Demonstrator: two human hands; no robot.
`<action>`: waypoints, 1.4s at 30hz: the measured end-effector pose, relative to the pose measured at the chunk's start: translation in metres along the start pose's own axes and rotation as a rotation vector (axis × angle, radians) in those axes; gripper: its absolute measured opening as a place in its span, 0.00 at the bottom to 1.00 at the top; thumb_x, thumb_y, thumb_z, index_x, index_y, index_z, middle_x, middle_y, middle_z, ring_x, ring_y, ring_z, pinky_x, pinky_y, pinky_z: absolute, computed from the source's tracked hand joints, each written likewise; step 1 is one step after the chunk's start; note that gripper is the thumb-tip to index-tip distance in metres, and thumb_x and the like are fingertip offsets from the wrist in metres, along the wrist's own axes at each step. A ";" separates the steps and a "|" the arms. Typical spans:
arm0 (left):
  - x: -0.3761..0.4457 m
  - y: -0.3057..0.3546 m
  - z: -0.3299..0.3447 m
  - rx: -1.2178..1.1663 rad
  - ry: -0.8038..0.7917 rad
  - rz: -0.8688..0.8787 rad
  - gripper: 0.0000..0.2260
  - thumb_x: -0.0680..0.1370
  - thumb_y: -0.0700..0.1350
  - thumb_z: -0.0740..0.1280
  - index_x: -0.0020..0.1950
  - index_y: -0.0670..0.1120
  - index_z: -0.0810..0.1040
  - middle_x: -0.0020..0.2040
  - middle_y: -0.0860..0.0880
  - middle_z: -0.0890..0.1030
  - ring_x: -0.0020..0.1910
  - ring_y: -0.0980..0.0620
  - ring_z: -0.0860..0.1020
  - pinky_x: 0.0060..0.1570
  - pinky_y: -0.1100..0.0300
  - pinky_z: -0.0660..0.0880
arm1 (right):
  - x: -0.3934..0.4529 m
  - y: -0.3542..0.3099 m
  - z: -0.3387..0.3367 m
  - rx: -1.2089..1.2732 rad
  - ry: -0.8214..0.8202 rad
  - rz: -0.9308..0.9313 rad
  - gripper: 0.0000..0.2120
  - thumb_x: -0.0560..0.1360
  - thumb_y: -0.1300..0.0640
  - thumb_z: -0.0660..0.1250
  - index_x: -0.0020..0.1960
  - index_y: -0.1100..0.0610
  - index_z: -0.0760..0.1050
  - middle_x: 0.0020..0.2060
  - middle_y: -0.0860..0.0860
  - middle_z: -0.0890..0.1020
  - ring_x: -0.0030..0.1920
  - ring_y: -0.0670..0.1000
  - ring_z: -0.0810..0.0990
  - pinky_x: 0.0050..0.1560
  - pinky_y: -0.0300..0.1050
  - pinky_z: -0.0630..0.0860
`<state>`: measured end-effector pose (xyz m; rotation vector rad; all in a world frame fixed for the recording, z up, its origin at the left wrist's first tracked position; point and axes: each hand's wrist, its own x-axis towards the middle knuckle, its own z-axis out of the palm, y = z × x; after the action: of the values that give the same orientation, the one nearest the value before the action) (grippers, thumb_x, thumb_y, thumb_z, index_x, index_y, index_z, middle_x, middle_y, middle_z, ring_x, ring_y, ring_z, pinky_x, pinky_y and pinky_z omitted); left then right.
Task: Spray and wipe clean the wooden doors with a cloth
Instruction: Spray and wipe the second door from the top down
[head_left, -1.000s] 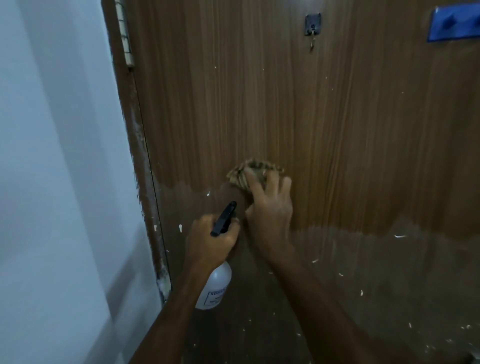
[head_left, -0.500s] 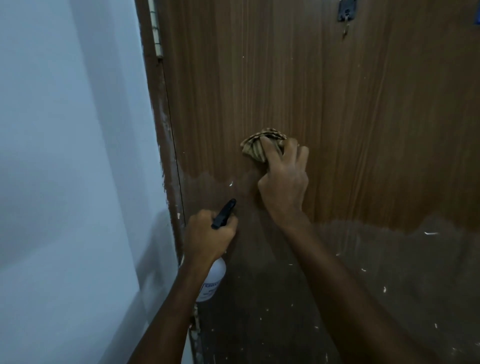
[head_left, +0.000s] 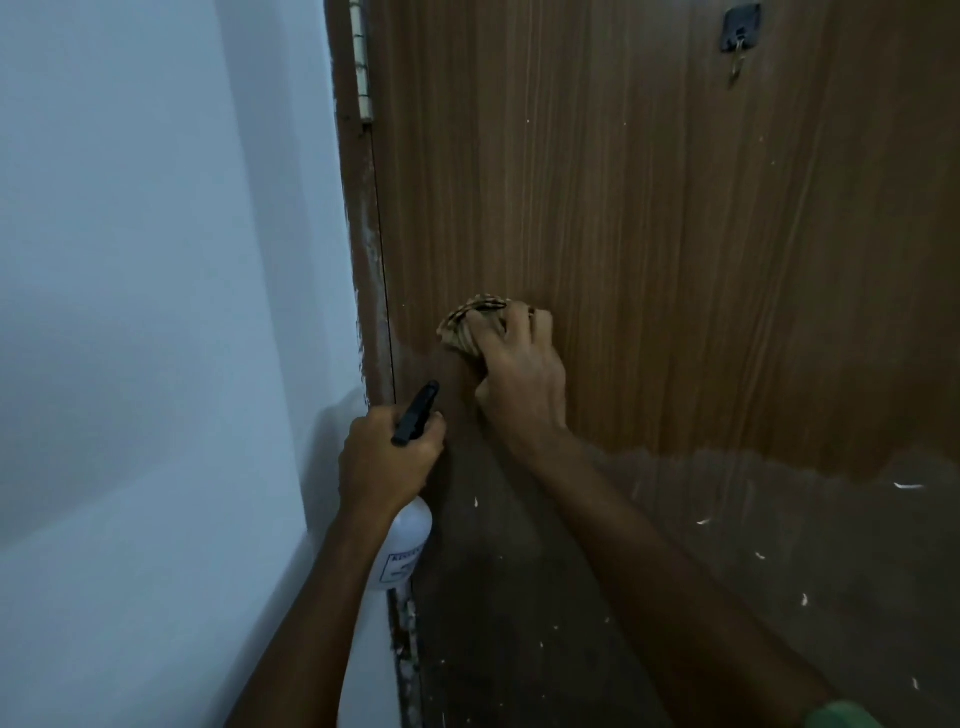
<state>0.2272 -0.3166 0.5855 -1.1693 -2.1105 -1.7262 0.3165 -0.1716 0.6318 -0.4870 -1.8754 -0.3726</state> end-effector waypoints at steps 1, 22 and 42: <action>0.000 0.000 -0.002 0.003 0.015 0.002 0.20 0.71 0.63 0.67 0.37 0.46 0.83 0.32 0.47 0.83 0.29 0.43 0.82 0.32 0.40 0.81 | -0.002 -0.005 0.005 0.019 0.030 0.037 0.25 0.72 0.64 0.64 0.69 0.57 0.76 0.62 0.60 0.75 0.56 0.60 0.74 0.47 0.48 0.79; 0.010 0.004 -0.021 -0.158 0.141 -0.144 0.14 0.82 0.48 0.70 0.37 0.46 0.84 0.31 0.48 0.84 0.23 0.50 0.78 0.29 0.57 0.74 | -0.006 -0.047 0.059 -0.002 -0.075 -0.326 0.16 0.75 0.62 0.72 0.63 0.59 0.79 0.62 0.60 0.76 0.59 0.61 0.77 0.50 0.48 0.82; -0.008 -0.012 -0.017 -0.190 0.219 -0.141 0.15 0.83 0.46 0.69 0.38 0.42 0.83 0.30 0.42 0.82 0.24 0.48 0.78 0.27 0.57 0.75 | -0.019 -0.067 0.084 -0.052 -0.058 -0.234 0.17 0.79 0.61 0.70 0.67 0.60 0.77 0.64 0.61 0.76 0.63 0.63 0.76 0.51 0.48 0.83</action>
<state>0.2196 -0.3355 0.5770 -0.8431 -1.9752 -2.0509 0.2210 -0.1922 0.5835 -0.3159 -1.9885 -0.5691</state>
